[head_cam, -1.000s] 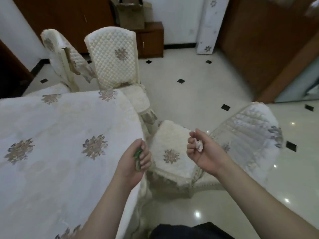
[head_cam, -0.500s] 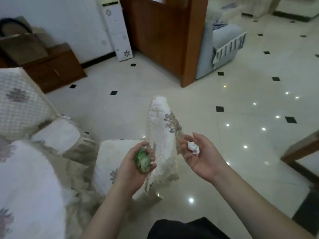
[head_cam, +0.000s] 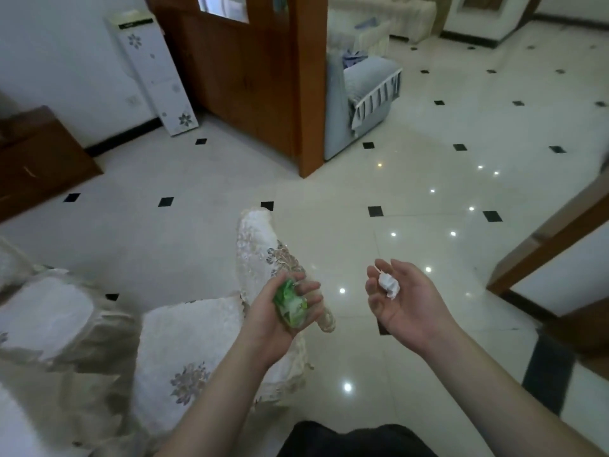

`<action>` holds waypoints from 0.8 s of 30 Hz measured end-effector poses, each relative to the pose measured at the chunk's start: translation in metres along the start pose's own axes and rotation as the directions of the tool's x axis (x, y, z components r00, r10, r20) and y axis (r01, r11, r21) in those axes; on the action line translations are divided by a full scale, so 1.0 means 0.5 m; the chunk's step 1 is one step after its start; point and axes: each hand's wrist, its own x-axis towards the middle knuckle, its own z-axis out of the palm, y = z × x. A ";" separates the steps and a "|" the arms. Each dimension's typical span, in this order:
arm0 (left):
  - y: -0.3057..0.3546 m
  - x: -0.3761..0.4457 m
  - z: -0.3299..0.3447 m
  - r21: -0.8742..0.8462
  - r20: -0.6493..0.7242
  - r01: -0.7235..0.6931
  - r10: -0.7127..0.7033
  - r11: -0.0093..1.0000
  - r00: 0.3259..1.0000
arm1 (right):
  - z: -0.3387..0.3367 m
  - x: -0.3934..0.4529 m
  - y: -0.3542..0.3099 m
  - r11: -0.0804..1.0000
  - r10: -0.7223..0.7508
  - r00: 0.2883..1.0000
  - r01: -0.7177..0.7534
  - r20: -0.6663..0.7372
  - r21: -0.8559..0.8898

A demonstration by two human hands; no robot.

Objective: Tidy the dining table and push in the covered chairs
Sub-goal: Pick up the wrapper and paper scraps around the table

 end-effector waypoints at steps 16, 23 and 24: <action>-0.028 0.224 0.179 0.130 0.038 0.062 -0.067 0.990 0.997 | -0.101 0.089 -0.215 0.970 -0.108 0.991 0.121 -0.073 0.213; -0.087 0.377 0.362 0.264 -0.038 0.088 -0.081 0.960 0.996 | -0.195 0.144 -0.402 0.961 -0.120 0.993 0.120 -0.014 0.250; -0.090 0.391 0.391 0.274 -0.031 0.085 -0.080 0.958 0.996 | -0.203 0.150 -0.429 0.961 -0.124 0.992 0.121 -0.004 0.249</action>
